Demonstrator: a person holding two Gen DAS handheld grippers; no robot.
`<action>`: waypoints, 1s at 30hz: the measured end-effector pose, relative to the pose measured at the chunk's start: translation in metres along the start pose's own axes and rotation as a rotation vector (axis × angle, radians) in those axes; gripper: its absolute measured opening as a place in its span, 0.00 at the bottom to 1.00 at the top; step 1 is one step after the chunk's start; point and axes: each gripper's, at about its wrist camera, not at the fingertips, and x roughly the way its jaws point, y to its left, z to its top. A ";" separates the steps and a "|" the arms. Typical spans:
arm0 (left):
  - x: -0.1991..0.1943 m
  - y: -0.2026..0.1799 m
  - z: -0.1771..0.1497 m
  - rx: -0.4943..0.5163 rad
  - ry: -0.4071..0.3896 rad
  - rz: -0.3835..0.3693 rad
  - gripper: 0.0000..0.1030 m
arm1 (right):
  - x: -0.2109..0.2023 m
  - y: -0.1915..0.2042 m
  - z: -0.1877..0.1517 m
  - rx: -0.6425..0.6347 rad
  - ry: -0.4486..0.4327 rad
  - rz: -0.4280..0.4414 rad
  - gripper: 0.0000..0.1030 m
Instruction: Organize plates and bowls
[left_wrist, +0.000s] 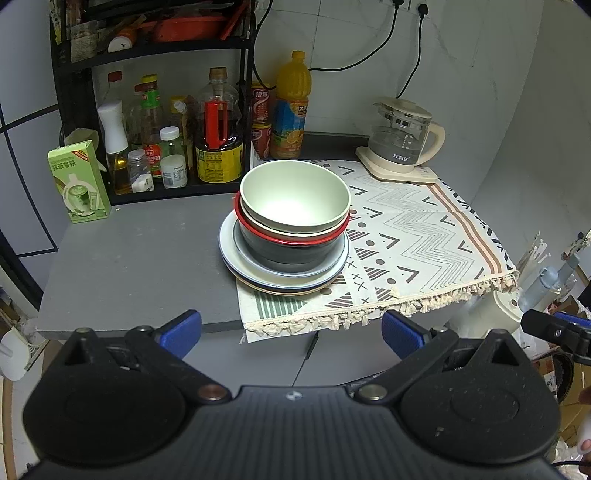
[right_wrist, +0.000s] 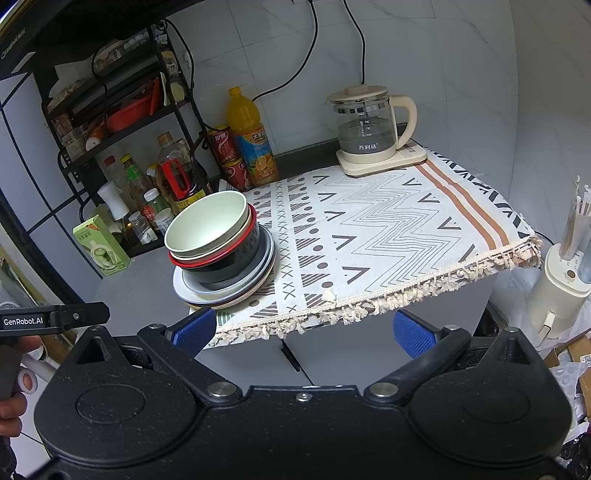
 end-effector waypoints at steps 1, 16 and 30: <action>0.000 0.000 0.000 0.001 -0.001 0.002 1.00 | 0.000 0.000 0.000 0.000 0.000 -0.001 1.00; -0.002 -0.001 0.004 0.009 -0.013 0.015 1.00 | 0.002 -0.001 0.005 -0.017 0.001 -0.002 1.00; -0.007 -0.001 0.006 0.017 -0.024 0.022 1.00 | -0.003 0.000 0.008 -0.025 -0.005 0.006 1.00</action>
